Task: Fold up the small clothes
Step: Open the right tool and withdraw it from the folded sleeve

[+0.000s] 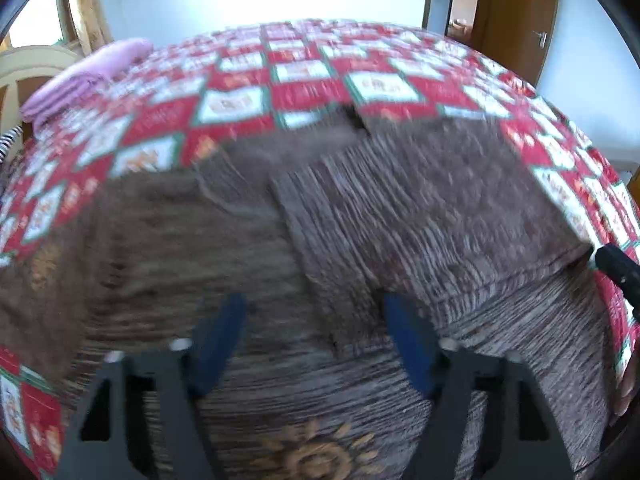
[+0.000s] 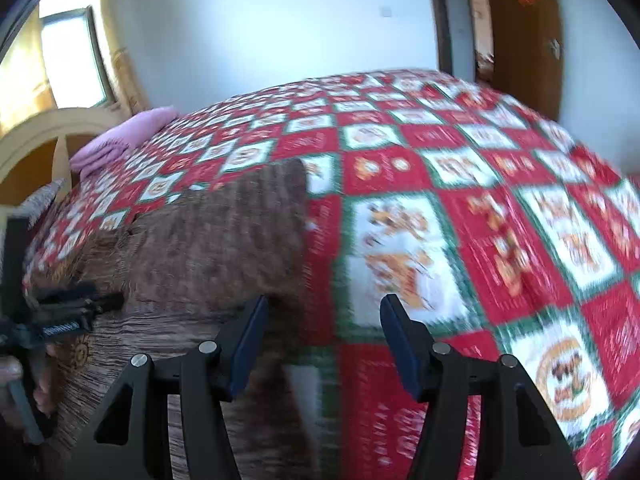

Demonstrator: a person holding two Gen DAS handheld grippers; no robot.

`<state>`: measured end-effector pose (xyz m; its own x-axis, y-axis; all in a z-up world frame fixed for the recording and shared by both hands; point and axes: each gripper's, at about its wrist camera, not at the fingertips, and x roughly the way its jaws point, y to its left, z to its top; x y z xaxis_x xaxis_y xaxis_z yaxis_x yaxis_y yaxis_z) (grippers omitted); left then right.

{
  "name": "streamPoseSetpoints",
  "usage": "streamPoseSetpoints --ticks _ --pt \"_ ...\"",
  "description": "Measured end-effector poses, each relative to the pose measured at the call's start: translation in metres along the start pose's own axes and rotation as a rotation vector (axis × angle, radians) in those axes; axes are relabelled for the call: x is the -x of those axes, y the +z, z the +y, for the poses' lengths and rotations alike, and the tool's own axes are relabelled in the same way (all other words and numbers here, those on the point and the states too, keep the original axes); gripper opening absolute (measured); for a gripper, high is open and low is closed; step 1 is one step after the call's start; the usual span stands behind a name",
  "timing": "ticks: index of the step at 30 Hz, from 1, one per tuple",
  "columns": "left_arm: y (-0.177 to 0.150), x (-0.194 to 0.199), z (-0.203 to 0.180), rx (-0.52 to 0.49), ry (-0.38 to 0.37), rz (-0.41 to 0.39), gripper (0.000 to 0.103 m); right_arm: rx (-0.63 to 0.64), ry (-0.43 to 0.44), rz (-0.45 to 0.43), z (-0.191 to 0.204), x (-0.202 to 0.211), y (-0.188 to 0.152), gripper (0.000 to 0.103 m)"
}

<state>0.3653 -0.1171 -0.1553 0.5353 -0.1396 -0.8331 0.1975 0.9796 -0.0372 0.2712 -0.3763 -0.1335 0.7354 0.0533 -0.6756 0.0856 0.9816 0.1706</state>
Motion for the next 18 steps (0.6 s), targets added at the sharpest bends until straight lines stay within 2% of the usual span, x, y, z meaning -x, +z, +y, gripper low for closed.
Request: streamPoseSetpoints --ticks 1,2,3,4,9,10,14,17,18 --pt "-0.001 0.003 0.0 0.005 -0.004 -0.038 0.06 -0.054 0.015 0.015 -0.012 -0.002 -0.001 0.06" --pt "-0.001 0.004 0.0 0.0 -0.016 -0.043 0.049 -0.096 0.023 0.025 -0.02 -0.005 -0.002 0.062" --pt "0.0 0.005 -0.001 -0.011 -0.051 -0.042 0.023 -0.133 0.026 0.032 -0.027 -0.007 -0.002 0.062" --pt "0.0 0.009 -0.002 -0.01 -0.058 -0.052 0.01 -0.168 0.041 0.029 -0.034 -0.007 -0.002 0.062" --pt "-0.002 0.023 -0.005 -0.036 -0.008 -0.112 0.007 -0.148 0.048 0.009 -0.029 -0.002 -0.003 0.063" --pt "-0.005 0.026 -0.002 -0.026 -0.008 -0.119 0.003 -0.125 0.047 0.004 -0.025 -0.001 -0.003 0.063" --pt "-0.011 0.019 0.004 -0.024 0.0 -0.112 0.002 -0.06 0.036 0.013 -0.011 -0.002 -0.004 0.067" --pt "-0.011 0.018 0.01 0.003 -0.002 -0.086 0.01 -0.02 -0.011 0.011 -0.002 0.002 0.001 0.067" --pt "-0.01 0.021 0.013 0.017 -0.012 -0.079 0.02 -0.004 -0.015 0.007 0.004 0.004 0.004 0.067"
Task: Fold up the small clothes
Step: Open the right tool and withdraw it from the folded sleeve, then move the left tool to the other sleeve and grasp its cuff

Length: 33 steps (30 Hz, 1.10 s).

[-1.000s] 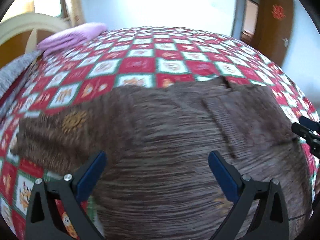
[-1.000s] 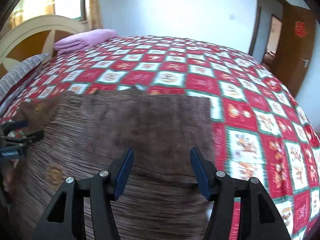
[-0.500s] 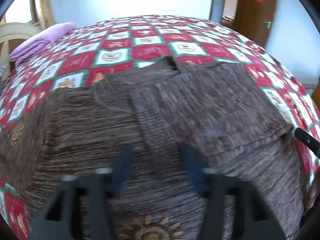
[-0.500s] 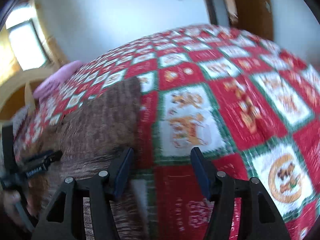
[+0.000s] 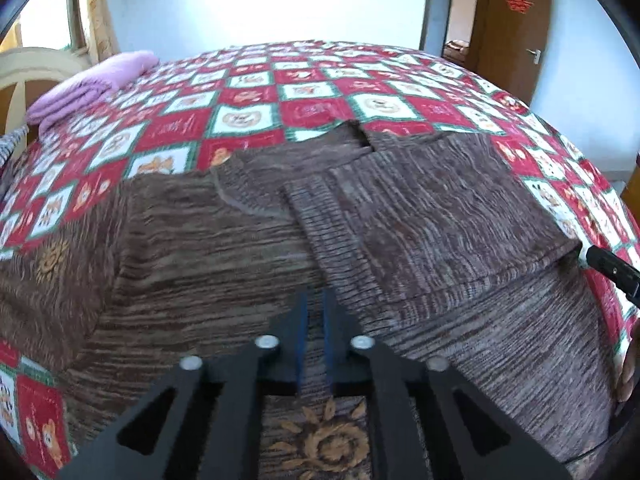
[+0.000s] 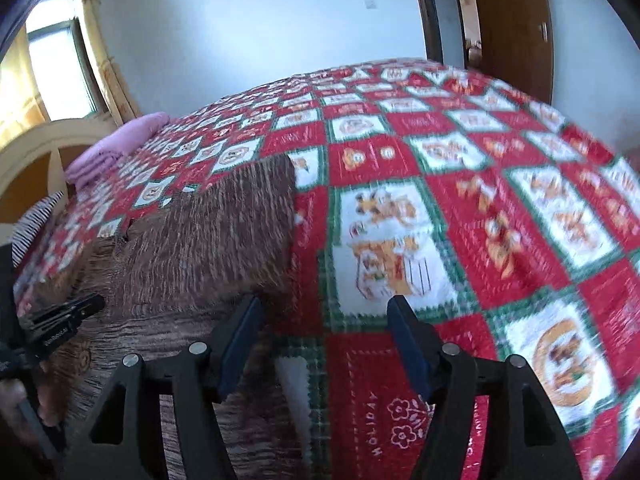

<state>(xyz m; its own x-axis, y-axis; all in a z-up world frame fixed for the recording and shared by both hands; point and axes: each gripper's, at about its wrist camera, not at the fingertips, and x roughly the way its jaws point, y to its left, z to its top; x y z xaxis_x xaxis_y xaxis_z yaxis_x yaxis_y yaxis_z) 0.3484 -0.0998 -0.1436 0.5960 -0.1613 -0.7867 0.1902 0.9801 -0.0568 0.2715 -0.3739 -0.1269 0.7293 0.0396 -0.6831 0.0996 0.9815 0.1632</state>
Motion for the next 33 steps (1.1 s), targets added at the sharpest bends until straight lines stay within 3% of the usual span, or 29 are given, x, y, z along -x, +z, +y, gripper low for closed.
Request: streamPoseSetpoints --ticks 2,3,4,8,12,14,17,22,24,26,29,33 --pt "0.001 0.011 0.008 0.02 0.004 -0.02 0.047 0.068 0.037 0.007 0.023 0.002 0.012 0.067" --pt "0.002 0.018 0.014 0.028 0.019 -0.04 0.065 0.118 0.057 0.035 0.039 -0.001 0.018 0.067" --pt "0.001 0.028 0.023 0.037 0.042 -0.07 0.073 0.155 0.077 0.055 0.051 -0.006 0.022 0.067" --pt "-0.004 0.054 0.064 0.051 0.115 -0.112 0.08 0.323 0.118 0.109 0.112 -0.031 0.026 0.066" --pt "-0.019 0.068 0.12 0.105 0.229 -0.11 0.084 0.297 0.139 0.231 0.141 -0.075 0.02 0.067" --pt "-0.03 0.071 0.154 0.156 0.275 -0.085 0.084 0.338 0.096 0.209 0.156 -0.081 0.013 0.068" --pt "-0.047 0.075 0.199 0.233 0.335 -0.071 0.084 0.39 0.158 0.223 0.179 -0.074 0.004 0.068" --pt "-0.068 0.093 0.249 0.337 0.449 -0.137 0.085 0.4 0.166 0.154 0.196 -0.056 0.005 0.068" --pt "-0.074 0.096 0.264 0.381 0.445 -0.13 0.088 0.4 0.173 0.166 0.2 -0.06 0.003 0.068" --pt "-0.079 0.098 0.278 0.417 0.442 -0.122 0.089 0.424 0.208 0.24 0.209 -0.073 -0.011 0.068" --pt "-0.083 0.094 0.298 0.483 0.409 -0.059 0.091 0.536 0.175 0.165 0.226 -0.068 -0.029 0.068" --pt "-0.087 0.093 0.315 0.596 0.407 -0.045 0.091 0.493 0.204 0.166 0.219 -0.07 -0.028 0.069"
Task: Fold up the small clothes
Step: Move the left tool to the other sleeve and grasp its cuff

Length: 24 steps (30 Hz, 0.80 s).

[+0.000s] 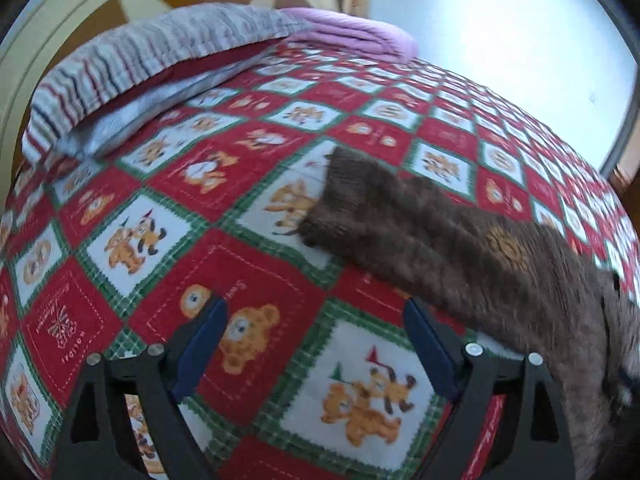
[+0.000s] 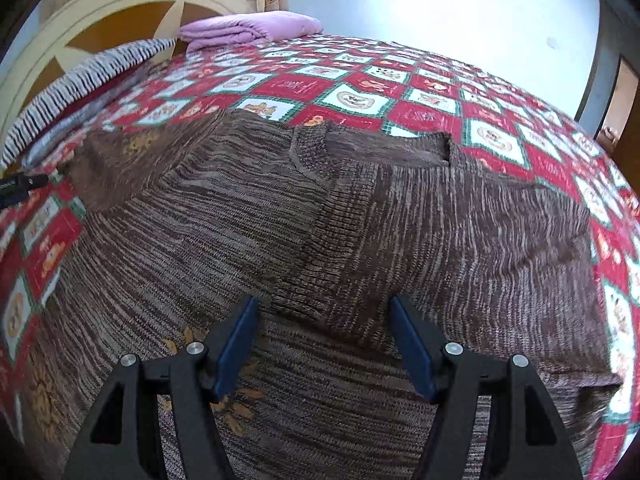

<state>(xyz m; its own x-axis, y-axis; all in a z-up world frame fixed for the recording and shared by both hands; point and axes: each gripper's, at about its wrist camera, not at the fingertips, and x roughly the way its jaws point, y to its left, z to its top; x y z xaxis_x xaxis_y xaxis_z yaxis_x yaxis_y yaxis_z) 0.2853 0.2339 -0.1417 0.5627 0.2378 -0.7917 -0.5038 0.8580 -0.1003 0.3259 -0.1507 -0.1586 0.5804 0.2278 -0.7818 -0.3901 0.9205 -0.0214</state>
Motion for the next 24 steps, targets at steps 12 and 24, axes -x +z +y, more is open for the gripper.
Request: streamPoseSetpoints --ticks 12,24 --pt "0.02 -0.03 0.005 0.203 -0.168 0.029 0.068 0.008 -0.022 -0.03 0.004 0.002 -0.005 0.071" --pt "0.028 -0.012 0.025 0.233 -0.187 -0.042 0.008 0.012 -0.028 -0.035 0.005 0.002 -0.006 0.071"
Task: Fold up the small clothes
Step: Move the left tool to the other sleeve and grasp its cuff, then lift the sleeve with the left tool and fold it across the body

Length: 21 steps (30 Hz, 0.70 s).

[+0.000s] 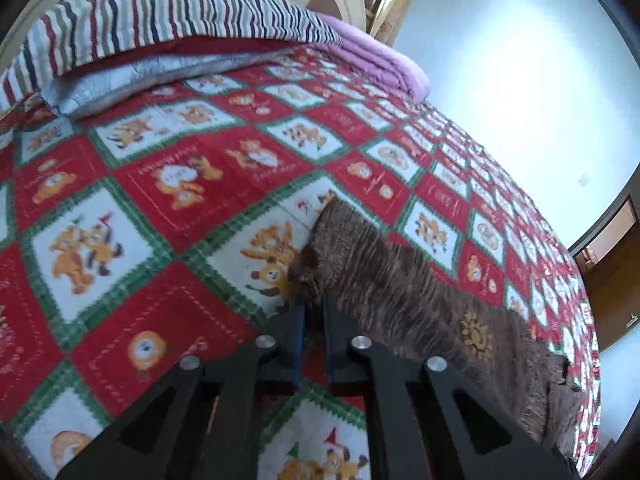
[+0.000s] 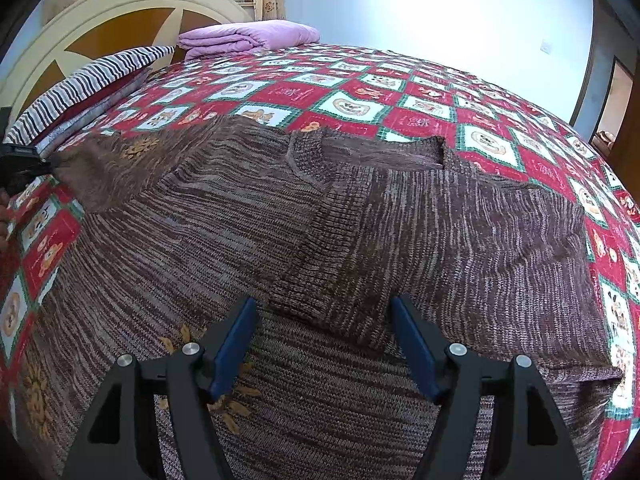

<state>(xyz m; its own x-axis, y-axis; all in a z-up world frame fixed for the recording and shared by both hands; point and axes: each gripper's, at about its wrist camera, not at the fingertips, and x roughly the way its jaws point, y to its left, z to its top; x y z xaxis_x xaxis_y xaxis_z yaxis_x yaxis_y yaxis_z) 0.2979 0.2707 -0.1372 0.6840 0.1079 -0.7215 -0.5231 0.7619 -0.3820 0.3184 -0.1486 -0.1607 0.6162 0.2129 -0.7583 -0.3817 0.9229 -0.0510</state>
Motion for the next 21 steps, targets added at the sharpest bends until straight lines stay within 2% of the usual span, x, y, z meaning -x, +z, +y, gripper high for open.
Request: streamPoseSetpoints --ticks 7,9,11,14,21 --pt "0.006 0.007 -0.001 0.034 -0.035 0.026 0.007 -0.006 0.009 0.0 -0.001 0.0 0.0 0.072" --pt "0.01 0.006 -0.002 0.071 -0.047 0.045 0.007 -0.032 0.038 -0.005 -0.007 0.003 0.001 0.072" --pt "0.013 0.01 -0.007 0.078 -0.06 0.047 0.007 -0.11 0.08 -0.023 -0.021 0.013 0.002 0.072" --pt "0.019 0.026 -0.025 0.041 -0.088 0.017 0.007 -0.168 0.094 -0.057 -0.036 0.032 0.002 0.072" --pt "0.031 0.052 -0.073 -0.038 -0.148 -0.039 0.007 -0.187 0.068 -0.139 -0.06 0.078 -0.007 0.072"
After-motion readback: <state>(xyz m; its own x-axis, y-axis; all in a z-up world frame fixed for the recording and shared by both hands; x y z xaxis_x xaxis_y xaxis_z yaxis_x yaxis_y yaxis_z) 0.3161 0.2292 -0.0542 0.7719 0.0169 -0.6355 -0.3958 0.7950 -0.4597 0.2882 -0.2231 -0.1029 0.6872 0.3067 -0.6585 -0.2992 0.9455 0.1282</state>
